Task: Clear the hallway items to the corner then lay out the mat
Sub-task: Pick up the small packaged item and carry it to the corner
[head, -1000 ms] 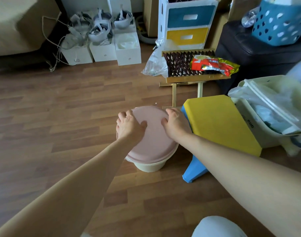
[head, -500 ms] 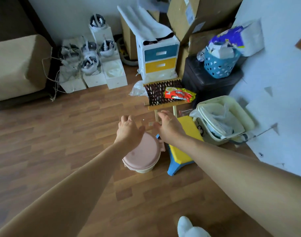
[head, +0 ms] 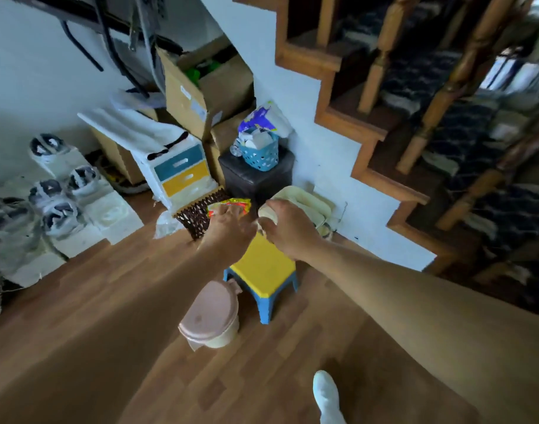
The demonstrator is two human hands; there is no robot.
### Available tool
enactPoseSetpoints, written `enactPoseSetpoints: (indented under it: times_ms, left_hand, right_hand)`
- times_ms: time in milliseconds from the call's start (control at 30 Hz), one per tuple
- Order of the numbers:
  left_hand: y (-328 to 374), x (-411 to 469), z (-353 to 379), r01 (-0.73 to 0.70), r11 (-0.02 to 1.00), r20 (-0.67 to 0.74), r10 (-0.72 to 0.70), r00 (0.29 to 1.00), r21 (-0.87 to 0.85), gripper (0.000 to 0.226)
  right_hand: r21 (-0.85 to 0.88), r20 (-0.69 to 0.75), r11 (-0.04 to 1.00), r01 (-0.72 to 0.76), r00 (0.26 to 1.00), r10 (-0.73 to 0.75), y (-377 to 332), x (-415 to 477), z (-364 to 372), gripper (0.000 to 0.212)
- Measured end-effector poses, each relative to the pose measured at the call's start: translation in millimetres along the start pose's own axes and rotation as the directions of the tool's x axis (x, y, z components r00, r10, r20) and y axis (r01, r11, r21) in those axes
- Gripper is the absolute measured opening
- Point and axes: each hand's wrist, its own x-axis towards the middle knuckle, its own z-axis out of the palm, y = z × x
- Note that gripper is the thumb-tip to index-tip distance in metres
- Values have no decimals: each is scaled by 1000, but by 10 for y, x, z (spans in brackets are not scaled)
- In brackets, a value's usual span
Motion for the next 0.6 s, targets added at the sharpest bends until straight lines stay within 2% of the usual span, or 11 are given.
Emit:
enactPoseSetpoints:
  times_ms: [167,333,467,600]
  left_hand:
    - [649,-169,309,-189,982,95,186,978,15,50]
    - [1559,-441,884,-393,917,202,398,895,-64,45]
    - [2359,-809,1478,-558,817,320,572,755,-143,45]
    - [3343,-1389,2211,-702,681,402,714,574,-207,33]
  right_hand:
    - [22,-86,984,-175,981,176,331,-533,-482,49]
    - [71,-282,931,-359,888,364,961,-1368,-1178,44]
    - [153,-400,821,-550,726,560,1571,-2144,-1669,43]
    - [297,-534,676,-674,469,703,2209,-3158,-2242,36]
